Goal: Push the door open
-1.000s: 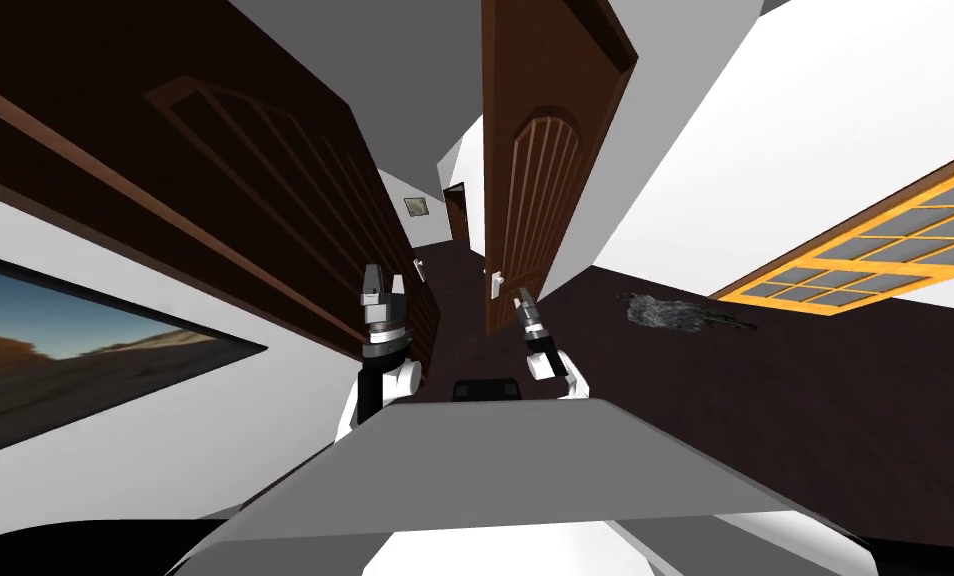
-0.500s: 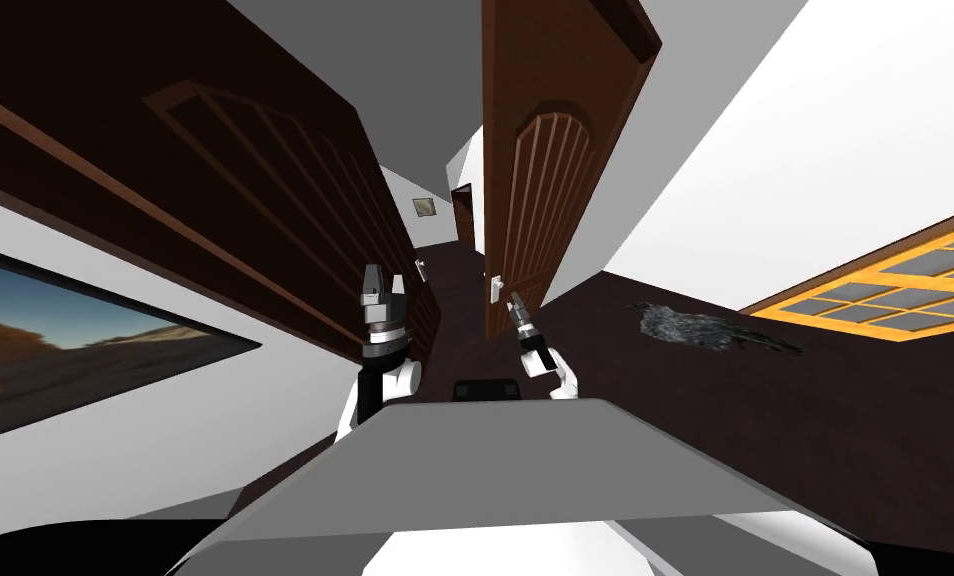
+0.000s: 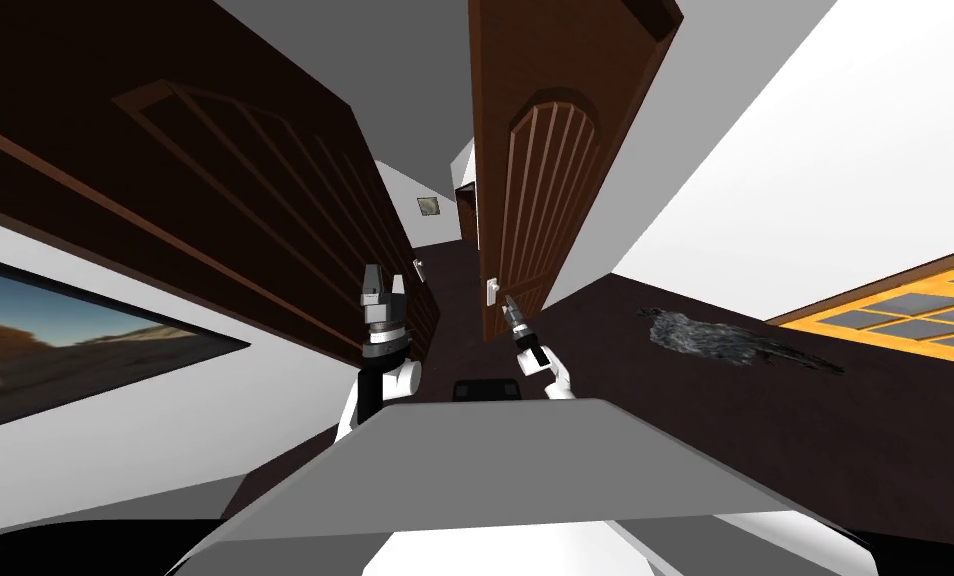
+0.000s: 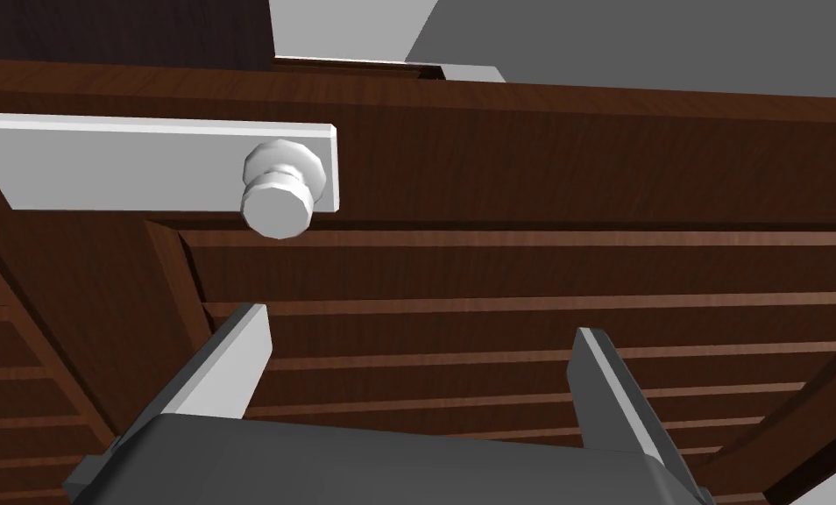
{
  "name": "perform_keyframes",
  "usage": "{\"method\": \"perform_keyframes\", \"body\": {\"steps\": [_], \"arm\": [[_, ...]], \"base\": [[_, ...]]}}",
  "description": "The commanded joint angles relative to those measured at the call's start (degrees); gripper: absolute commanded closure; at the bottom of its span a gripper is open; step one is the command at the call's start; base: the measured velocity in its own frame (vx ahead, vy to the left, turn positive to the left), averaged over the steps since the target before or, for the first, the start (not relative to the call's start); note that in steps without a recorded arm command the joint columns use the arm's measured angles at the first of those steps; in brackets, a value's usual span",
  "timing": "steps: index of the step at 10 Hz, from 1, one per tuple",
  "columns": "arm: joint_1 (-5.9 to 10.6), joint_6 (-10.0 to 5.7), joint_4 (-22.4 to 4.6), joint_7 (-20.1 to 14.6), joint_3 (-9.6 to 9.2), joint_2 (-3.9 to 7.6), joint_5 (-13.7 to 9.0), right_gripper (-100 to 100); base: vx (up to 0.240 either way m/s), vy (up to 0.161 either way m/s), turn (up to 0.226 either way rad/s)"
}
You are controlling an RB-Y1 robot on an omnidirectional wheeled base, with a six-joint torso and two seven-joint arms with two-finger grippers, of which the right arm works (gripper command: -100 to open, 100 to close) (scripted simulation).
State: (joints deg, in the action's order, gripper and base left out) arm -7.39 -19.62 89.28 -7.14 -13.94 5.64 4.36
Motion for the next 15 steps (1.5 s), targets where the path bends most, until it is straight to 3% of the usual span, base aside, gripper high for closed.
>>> {"method": "perform_keyframes", "body": {"steps": [1,10,15], "arm": [[0.78,0.41,-1.75,-0.04,-0.68,-0.22,0.04,-100],[6.63,3.24,-12.67,-1.18,-4.39,-0.71,-0.27,-100],[7.31,2.19,-14.25,-0.76,-3.33,-1.07,-0.4,-100]], "base": [[0.052,-0.117,0.083],[0.06,-0.151,0.096],[0.134,0.033,0.025]]}}
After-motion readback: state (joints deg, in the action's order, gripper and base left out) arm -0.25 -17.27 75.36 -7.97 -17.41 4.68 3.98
